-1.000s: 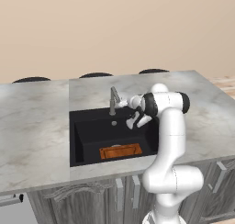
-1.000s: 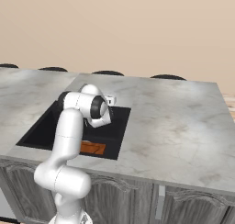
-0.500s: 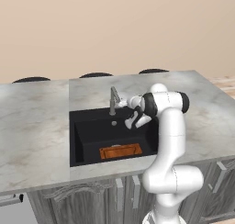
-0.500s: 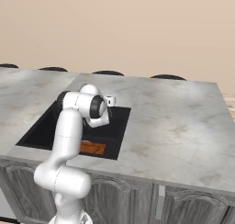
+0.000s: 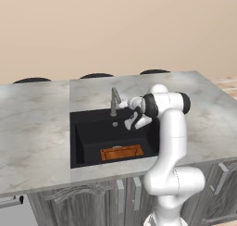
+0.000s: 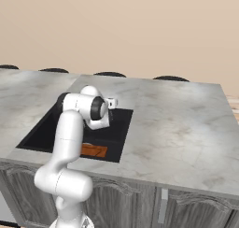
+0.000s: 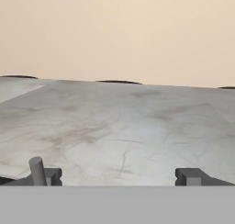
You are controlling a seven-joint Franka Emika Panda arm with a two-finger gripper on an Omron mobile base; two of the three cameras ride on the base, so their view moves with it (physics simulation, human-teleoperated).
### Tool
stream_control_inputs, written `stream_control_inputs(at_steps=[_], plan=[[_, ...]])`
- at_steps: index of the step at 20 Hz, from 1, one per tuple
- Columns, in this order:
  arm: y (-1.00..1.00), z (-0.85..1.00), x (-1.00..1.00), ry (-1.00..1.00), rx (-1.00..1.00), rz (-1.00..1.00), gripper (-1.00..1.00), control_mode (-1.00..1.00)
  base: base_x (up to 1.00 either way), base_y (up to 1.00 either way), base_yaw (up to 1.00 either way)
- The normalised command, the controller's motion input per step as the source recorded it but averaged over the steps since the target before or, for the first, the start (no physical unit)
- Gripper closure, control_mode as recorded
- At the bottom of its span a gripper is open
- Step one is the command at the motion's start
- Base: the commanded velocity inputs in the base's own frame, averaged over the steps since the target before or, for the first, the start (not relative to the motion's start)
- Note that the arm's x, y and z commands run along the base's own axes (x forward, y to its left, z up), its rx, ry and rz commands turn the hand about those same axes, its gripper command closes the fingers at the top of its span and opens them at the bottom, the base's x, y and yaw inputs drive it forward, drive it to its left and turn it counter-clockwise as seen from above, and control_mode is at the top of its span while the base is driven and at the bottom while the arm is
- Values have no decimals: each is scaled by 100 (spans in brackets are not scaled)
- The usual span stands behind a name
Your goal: Turn on the sink faucet with hot water and rinse the cutting board for ten seconds, then turn off the faucet. Push the cutting board to reach the water if necessary.
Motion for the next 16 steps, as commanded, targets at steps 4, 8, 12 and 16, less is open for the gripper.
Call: stream_control_inputs(at_steps=[4,8,12,16], plan=[[-11,0,-24,0,0,0,-100,-100,0,0,0],[-13,0,-29,0,0,0,-100,-100,0,0,0],[-13,0,-30,0,0,0,-100,-100,0,0,0],[-13,0,-29,0,0,0,-100,-100,0,0,0]])
